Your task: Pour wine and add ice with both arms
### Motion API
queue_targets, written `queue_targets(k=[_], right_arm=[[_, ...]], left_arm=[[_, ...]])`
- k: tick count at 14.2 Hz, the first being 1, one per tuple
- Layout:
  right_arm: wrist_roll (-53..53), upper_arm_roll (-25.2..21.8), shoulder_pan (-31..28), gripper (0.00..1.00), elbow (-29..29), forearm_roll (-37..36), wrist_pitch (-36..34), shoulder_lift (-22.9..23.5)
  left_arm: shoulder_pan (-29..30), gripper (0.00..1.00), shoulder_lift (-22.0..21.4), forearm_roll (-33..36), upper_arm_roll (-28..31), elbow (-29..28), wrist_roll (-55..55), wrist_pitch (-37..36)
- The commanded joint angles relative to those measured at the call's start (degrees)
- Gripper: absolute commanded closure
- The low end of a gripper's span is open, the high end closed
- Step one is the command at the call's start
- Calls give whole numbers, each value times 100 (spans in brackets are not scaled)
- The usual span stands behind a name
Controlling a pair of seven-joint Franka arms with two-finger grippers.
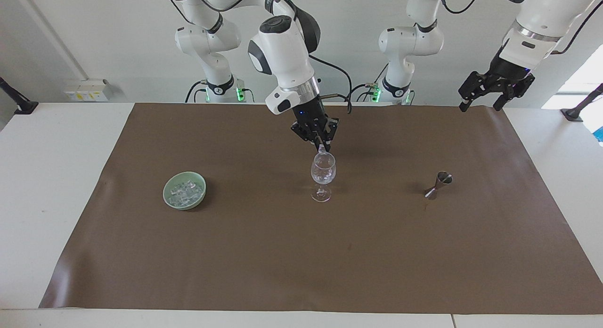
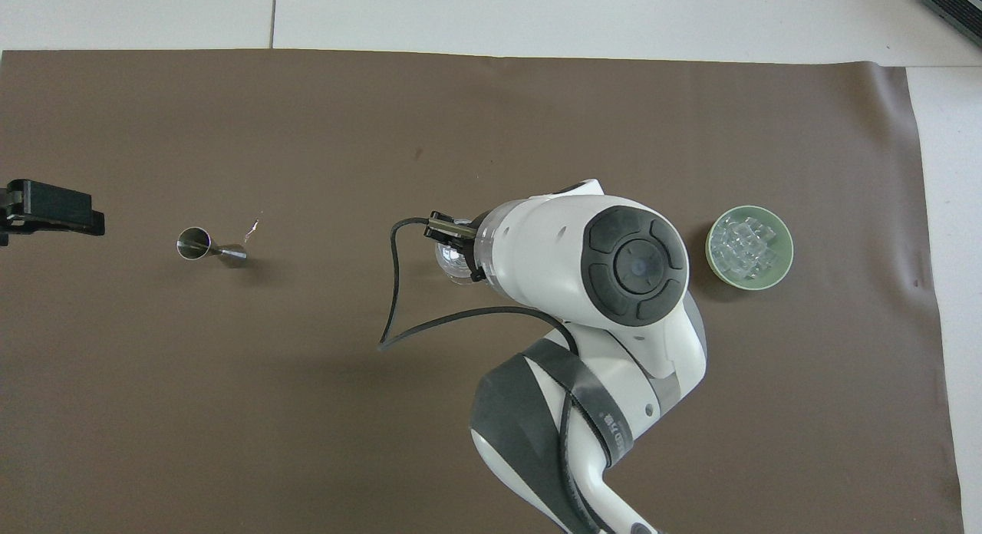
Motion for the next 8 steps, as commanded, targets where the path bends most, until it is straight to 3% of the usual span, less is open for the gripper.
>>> queue_targets(k=[1,8], right_arm=[[178,66,-38,100,9,-196,156,157],[161,66,-64,97,9,-196,358,220]], left_arm=[[14,0,-156,114,-17,-162,15,-28],[14,0,-156,114,-17,-162,15,-28]])
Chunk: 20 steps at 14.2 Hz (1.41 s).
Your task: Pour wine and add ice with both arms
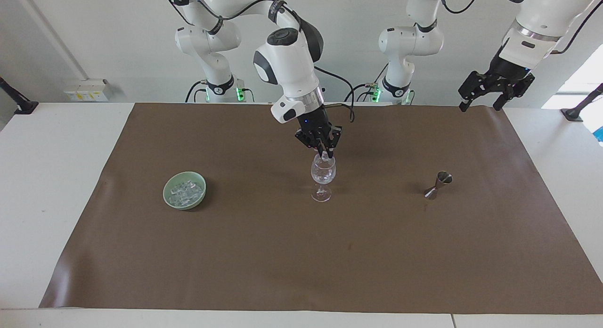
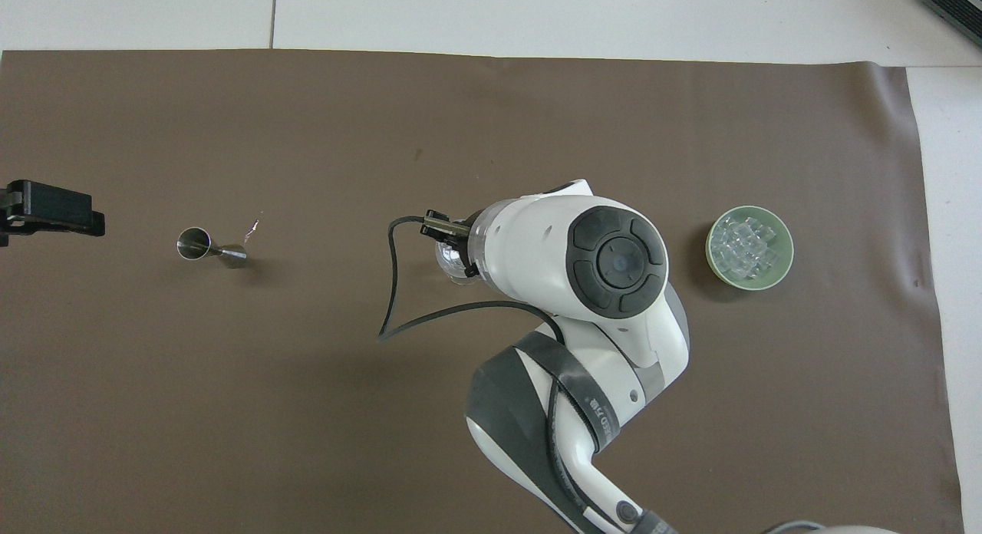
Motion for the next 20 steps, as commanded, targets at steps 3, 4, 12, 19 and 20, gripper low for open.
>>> queue_targets(k=[3,4,12,19,20], right_arm=[[144,56,-72,79,3,-131,83,37],[144,56,-72,77,3,-131,83,37],[162,56,-63,44,-15,-131,75,28],[-162,-434,-371,0,64,-852,-320,-305],[-477,-619,-371,0,64,-922,-504,-402]], left_arm=[[14,0,-156,114,-17,-162,15,-27],[14,0,-156,114,-17,-162,15,-27],[14,0,-156,114,-17,-162,15,-27],[14,0,-156,114,-17,-162,15,-27],[14,0,-156,114,-17,-162,15,-27]])
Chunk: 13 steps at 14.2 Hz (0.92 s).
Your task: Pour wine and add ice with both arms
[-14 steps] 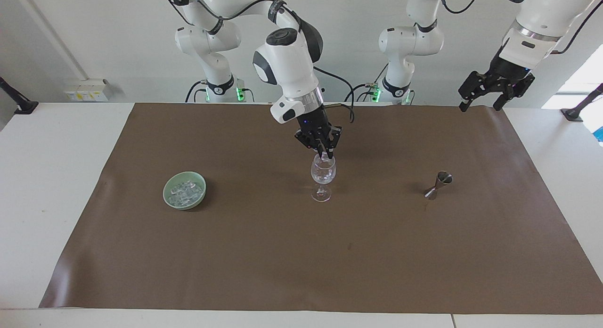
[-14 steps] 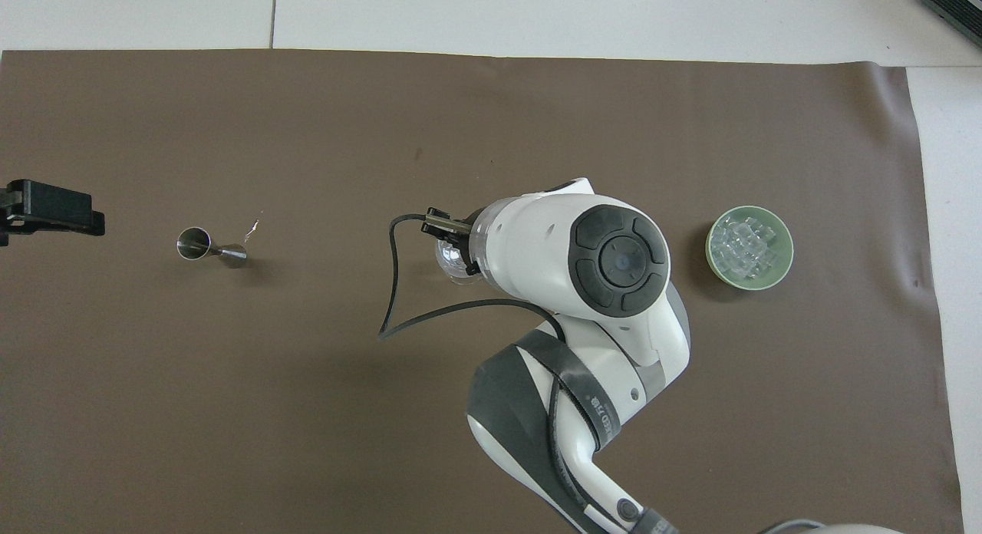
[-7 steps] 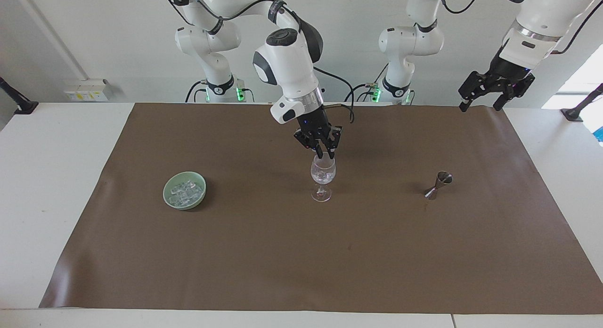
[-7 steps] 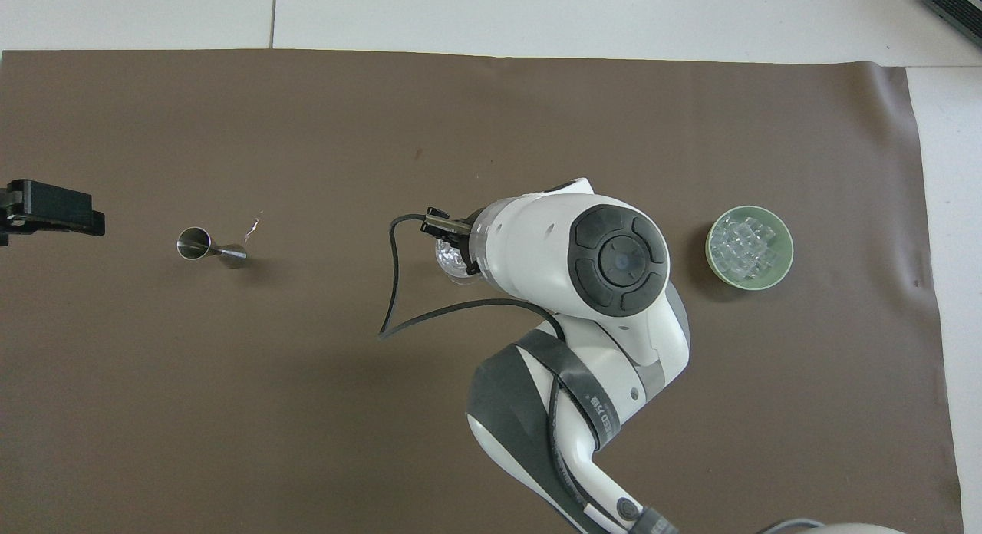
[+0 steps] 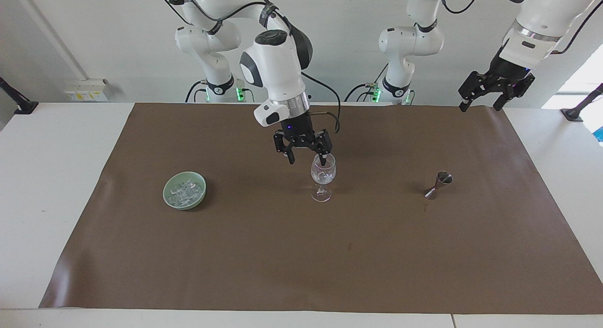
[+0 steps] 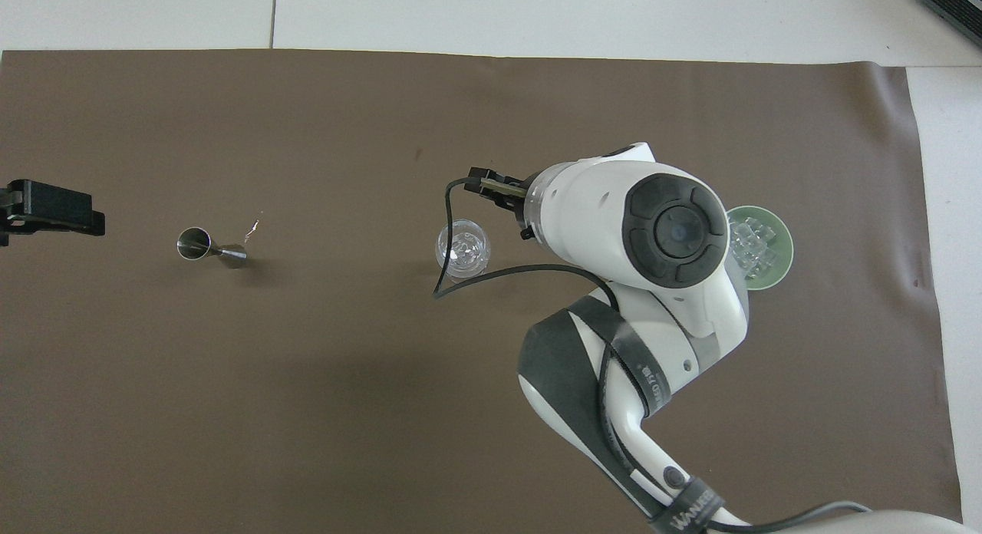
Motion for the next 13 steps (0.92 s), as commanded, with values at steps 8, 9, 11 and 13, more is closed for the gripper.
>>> queue_targets(k=[8,9,11,13], right_arm=[[-1816,-1433,-61,0,-2,-61,-1653,-1015],[-1931,-1538,-70,0,-2,-61,-1785,-1077],[-2343,-1697,-175,0,24,122,-2049,-1200],[-2800,-1916,-246,0,199,413,-2408,-1236]], left_arm=[[14,0,-156,114,-17,-162,15,-27],[14,0,-156,114,-17,-162,15,-27],[14,0,-156,114,-8,-162,15,-27],[14,0,-156,114,-17,-162,15,-27]])
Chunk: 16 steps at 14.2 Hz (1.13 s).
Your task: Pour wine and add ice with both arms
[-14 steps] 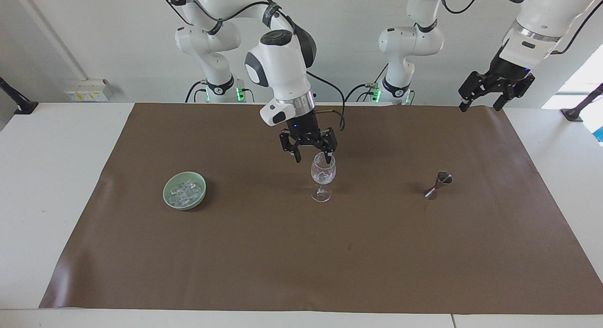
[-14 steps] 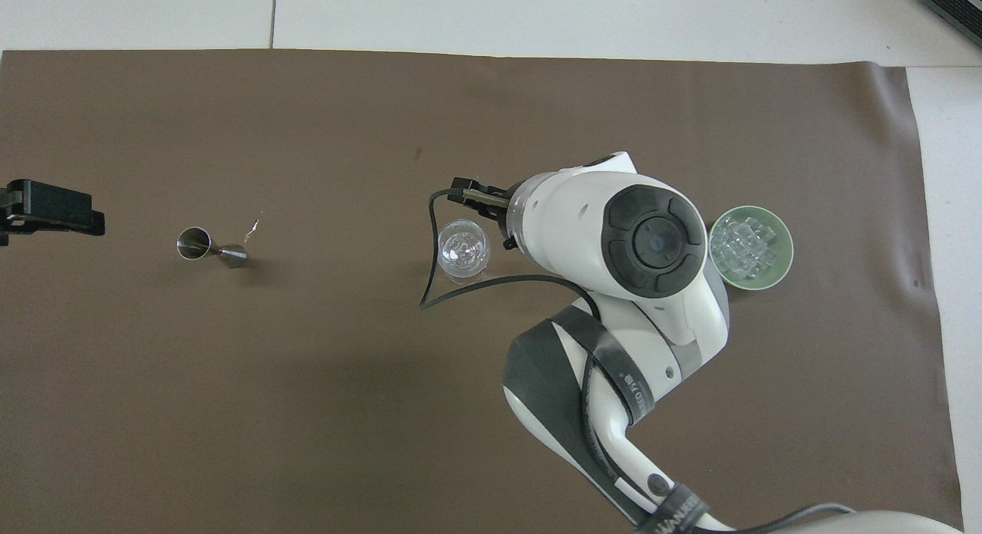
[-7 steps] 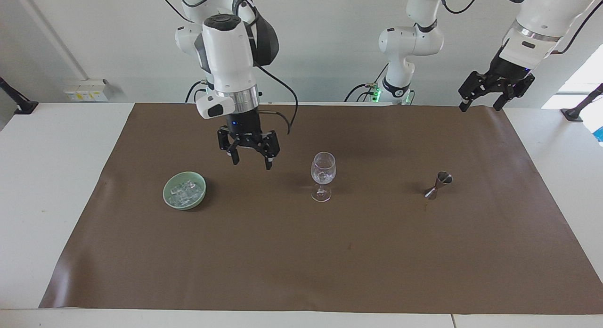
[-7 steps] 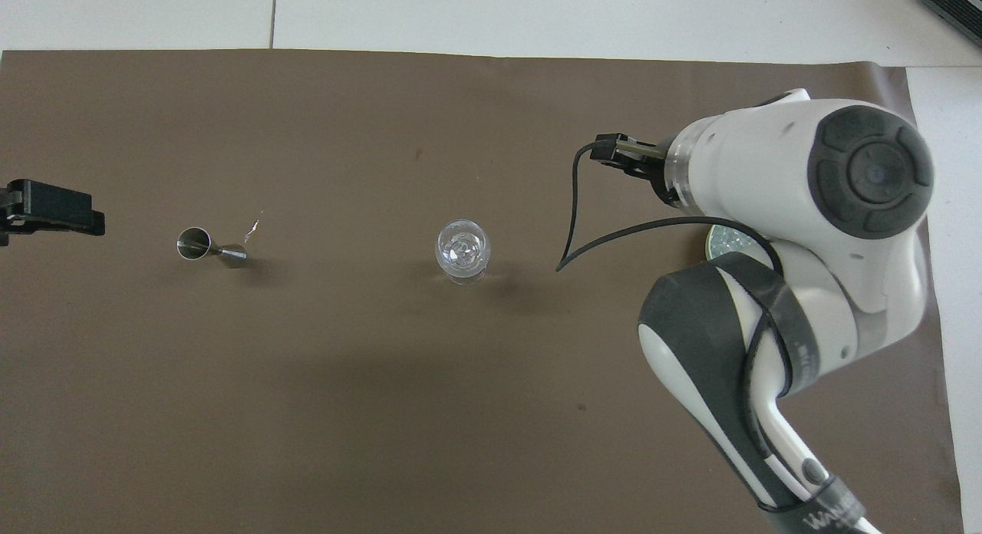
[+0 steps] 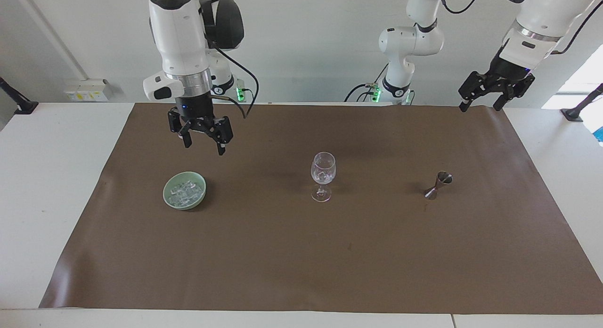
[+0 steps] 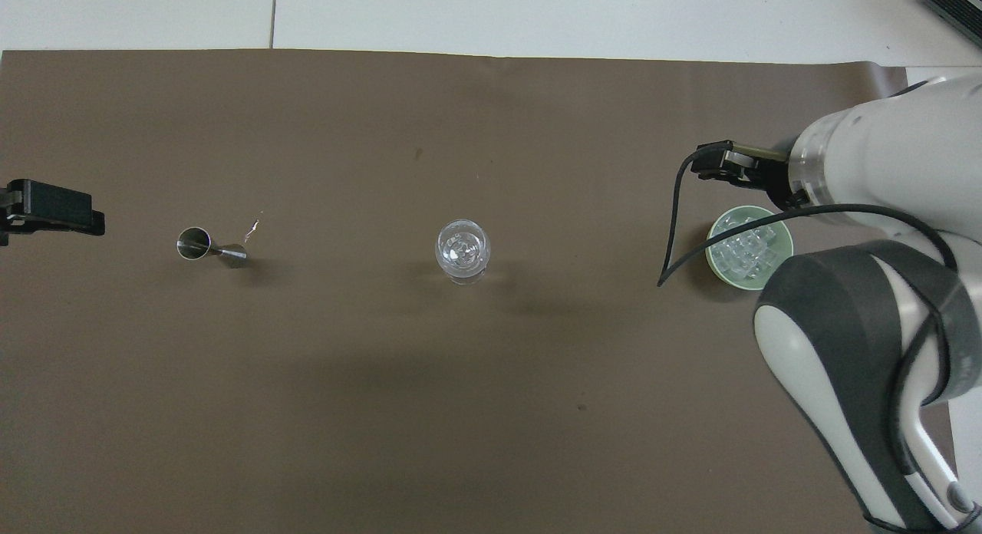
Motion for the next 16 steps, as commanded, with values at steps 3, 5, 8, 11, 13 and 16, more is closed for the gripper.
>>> queue_targets(k=[3,5,8,11,13,16], right_arm=[[-979,-523,-128,0,284,296,-698,-79],[-1251,-586,-224,0,397,297,-969,-88],[-1437,-604,-304,0,259,297,-1191,-228],[-1446,-604,-321,0,213,288,-1234,-273],[-1725,-700,-330,0,292,305,-1427,-282],[-2026,-823,-330,0,538,349,-1744,-282]], left_arm=[[14,0,-156,114,-17,-162,15,-27],[14,0,-156,114,-17,-162,15,-27],[14,0,-156,114,-17,-162,15,-27],[14,0,-156,114,-17,-162,15,-27],[14,0,-156,114,-17,-162,15,-27],[14,0,-156,114,-17,-162,15,-27]])
